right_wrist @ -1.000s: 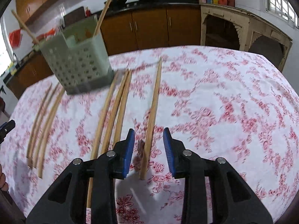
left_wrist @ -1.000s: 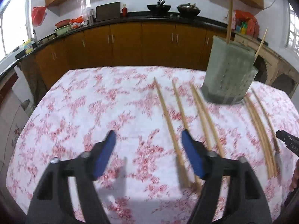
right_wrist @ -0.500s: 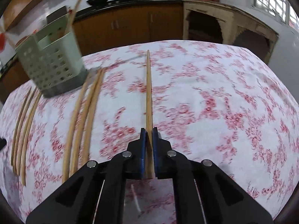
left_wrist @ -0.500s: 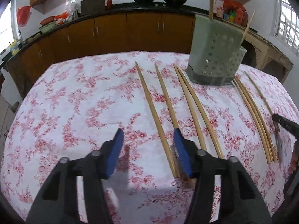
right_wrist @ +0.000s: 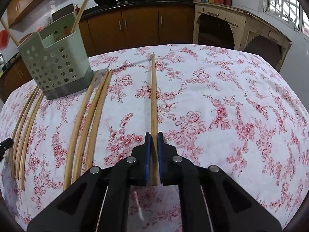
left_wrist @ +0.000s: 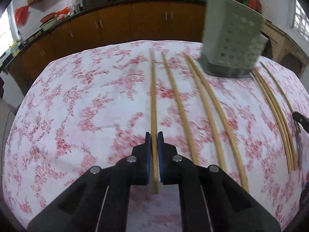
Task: Organize utensils
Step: 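Close the left gripper on another bamboo chopstick while the right gripper grasps one too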
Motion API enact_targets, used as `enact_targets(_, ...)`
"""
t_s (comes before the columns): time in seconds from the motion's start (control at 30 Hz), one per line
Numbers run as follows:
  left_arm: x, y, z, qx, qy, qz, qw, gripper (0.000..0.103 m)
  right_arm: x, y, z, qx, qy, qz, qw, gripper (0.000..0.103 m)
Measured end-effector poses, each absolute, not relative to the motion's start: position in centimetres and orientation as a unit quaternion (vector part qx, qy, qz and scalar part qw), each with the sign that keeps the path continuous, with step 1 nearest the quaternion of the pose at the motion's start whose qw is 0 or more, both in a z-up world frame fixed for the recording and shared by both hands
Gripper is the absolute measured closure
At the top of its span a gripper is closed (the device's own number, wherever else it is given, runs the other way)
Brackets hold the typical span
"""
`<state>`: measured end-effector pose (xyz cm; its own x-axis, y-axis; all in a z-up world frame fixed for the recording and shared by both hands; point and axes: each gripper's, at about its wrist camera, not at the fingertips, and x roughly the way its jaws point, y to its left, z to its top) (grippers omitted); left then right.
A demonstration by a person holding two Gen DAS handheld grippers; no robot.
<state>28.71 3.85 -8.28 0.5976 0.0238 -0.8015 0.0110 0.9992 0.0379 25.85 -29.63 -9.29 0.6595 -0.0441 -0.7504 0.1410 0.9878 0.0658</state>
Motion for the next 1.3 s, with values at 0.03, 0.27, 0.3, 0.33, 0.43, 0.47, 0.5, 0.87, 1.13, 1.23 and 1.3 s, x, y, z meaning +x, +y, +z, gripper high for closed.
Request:
enact_targets(0.03,29.0,4.4,-8.3,0.017,0.448,0.008,0.894,0.095,26.0,-29.8,-9.3,0.06,0.409,-0.053,0.909,0.095)
enact_targets(0.27,28.9,5.9,-8.4,0.033,0.434,-0.015,0.9,0.094,26.4,-30.2,-9.4,0.065,0.409,-0.053,0.908,0.095)
enact_targets(0.3,28.9,5.9,-8.4,0.035,0.434,-0.018,0.9,0.093,26.4,-30.1,-9.4,0.066,0.409,-0.053,0.908,0.095)
enact_targets(0.33,28.9,6.0,-8.4,0.032,0.434,-0.02,0.9,0.093,26.4,-30.2,-9.4,0.067,0.409,-0.052,0.908,0.095)
enact_targets(0.43,28.8,6.3,-8.3,0.022,0.434,-0.03,0.9,0.092,26.4,-30.2,-9.5,0.071,0.409,-0.051,0.908,0.095)
enact_targets(0.47,28.7,6.3,-8.3,0.024,0.434,-0.034,0.9,0.092,26.4,-30.3,-9.5,0.071,0.409,-0.051,0.908,0.095)
enact_targets(0.5,28.7,6.3,-8.3,0.033,0.434,-0.038,0.9,0.092,26.4,-30.3,-9.5,0.071,0.409,-0.051,0.908,0.095)
enact_targets(0.87,28.3,5.8,-8.6,0.076,0.43,-0.048,0.898,0.09,26.4,-30.2,-9.5,0.071,0.409,-0.051,0.908,0.095)
enact_targets(1.13,28.4,6.0,-8.7,0.072,0.431,-0.043,0.899,0.086,26.4,-30.2,-9.5,0.071,0.409,-0.051,0.908,0.095)
enact_targets(1.23,28.5,6.4,-8.6,0.063,0.432,-0.042,0.899,0.082,26.4,-30.2,-9.5,0.07,0.409,-0.051,0.908,0.095)
enact_targets(1.3,28.4,6.5,-8.6,0.063,0.432,-0.041,0.899,0.082,26.5,-30.2,-9.5,0.07,0.409,-0.052,0.908,0.095)
